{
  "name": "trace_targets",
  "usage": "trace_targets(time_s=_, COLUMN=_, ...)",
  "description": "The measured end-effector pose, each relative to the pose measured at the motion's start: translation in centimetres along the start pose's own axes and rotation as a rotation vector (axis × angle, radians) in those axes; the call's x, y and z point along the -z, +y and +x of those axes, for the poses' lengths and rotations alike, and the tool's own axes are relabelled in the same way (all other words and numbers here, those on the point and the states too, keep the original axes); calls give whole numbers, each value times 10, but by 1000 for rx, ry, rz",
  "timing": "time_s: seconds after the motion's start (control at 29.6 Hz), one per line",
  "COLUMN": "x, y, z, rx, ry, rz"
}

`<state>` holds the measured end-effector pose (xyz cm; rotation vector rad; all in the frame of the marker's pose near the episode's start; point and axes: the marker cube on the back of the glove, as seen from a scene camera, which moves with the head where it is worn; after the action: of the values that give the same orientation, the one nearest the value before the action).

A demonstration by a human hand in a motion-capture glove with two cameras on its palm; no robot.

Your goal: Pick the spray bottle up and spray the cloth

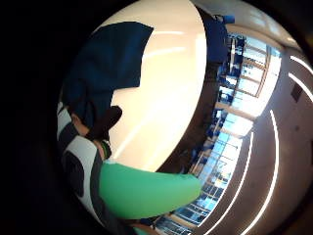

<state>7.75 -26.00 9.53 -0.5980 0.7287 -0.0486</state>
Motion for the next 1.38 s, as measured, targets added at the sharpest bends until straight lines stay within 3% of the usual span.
trace_targets(time_s=1.38, x=9, y=-1, z=-10, rx=28, ry=-57, rz=21)
